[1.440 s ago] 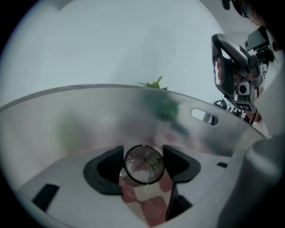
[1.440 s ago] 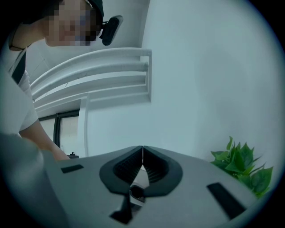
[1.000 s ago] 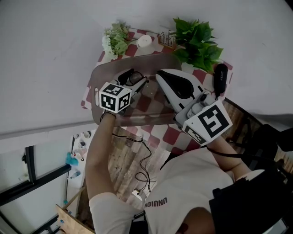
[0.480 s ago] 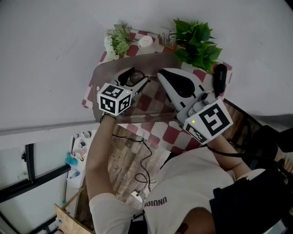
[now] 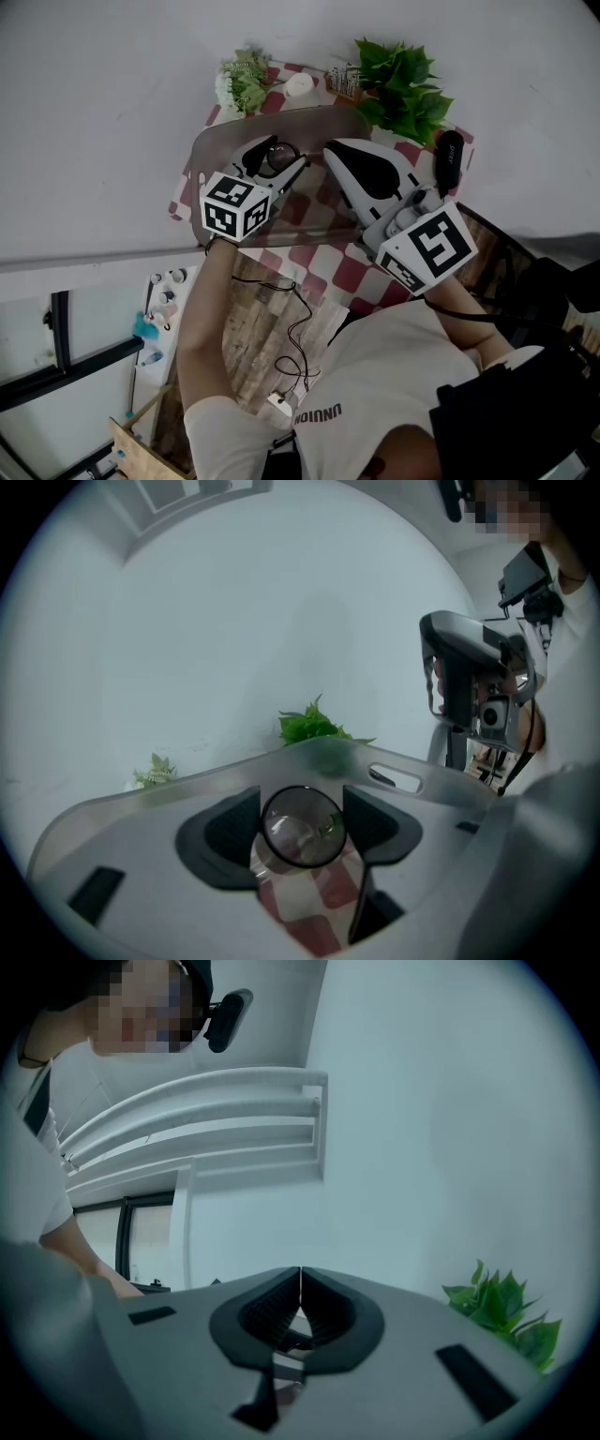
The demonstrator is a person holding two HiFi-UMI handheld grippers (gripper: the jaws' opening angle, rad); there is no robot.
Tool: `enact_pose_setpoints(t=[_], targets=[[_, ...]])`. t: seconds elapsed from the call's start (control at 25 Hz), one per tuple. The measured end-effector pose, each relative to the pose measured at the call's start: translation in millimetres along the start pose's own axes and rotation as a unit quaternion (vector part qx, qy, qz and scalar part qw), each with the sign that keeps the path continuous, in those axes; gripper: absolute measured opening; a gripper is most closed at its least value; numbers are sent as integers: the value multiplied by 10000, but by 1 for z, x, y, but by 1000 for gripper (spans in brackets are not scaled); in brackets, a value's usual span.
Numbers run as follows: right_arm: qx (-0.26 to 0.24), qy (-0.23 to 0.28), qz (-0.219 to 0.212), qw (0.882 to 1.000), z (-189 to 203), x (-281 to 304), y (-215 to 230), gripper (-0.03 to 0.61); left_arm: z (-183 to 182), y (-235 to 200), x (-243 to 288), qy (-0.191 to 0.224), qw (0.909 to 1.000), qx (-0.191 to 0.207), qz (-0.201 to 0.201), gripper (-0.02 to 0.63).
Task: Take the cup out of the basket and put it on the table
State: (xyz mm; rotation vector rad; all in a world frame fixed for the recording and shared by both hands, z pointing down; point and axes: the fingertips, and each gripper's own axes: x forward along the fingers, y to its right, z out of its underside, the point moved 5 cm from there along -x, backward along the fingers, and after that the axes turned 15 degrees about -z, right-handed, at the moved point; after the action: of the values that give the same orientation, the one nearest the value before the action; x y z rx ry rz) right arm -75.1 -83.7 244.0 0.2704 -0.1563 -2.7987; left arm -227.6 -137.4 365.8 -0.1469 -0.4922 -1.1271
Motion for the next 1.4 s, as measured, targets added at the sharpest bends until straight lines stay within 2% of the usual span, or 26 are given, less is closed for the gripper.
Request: enact_pose_setpoints(t=[0.8,1.12,1.4], targets=[[-97,39,129,9999,-4,-10,-6,18,-26,12,-26,615,9978,206,-117,288],[-135,60,201,9997,-9,-14,-5,18,-51,13,-45,1004,9945,249,-157,288],[-164,67,227,9996,-11,-15,-5,18,-63,23,-55,1164,9925,350,-95,288]])
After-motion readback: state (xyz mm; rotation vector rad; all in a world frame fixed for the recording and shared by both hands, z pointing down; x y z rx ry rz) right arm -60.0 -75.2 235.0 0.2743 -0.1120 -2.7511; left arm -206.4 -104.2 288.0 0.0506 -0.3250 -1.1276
